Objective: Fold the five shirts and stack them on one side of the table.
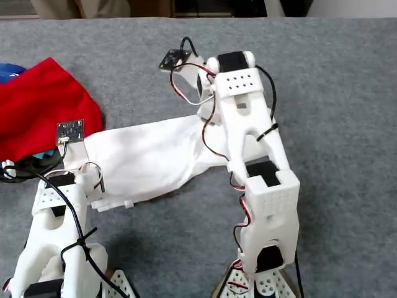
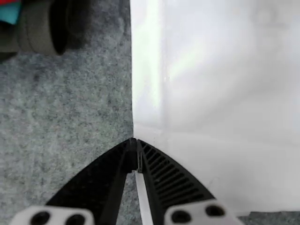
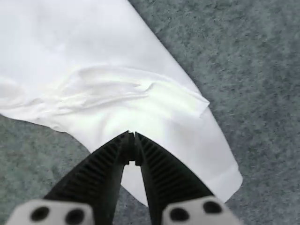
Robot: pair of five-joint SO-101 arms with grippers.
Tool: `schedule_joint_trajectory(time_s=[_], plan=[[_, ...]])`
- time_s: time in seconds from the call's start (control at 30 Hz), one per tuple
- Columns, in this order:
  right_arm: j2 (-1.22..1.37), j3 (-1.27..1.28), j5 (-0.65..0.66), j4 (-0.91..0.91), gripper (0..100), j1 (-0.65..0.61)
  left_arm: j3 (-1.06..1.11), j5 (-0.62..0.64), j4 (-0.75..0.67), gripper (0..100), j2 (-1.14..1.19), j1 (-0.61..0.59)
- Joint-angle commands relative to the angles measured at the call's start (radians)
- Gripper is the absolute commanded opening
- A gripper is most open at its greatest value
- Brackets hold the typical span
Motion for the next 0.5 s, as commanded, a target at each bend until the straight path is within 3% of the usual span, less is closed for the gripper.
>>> schedule_joint_trajectory(time_s=[0.0, 0.1, 0.33, 0.47], plan=[[-0.061, 0.050, 0.011, 0.018, 0.1, -0.025, 0.002, 0.000, -0.005, 2, -0.018, -0.006], [-0.054, 0.154, 0.009, -0.064, 0.1, -0.044, 0.002, 0.000, -0.005, 2, -0.018, -0.008], [-0.054, 0.437, -0.123, -0.520, 0.2, -0.101, 0.002, 0.000, -0.005, 2, -0.018, -0.011], [-0.067, 0.487, -0.129, -0.540, 0.2, -0.099, 0.002, 0.000, -0.005, 2, -0.018, -0.012]])
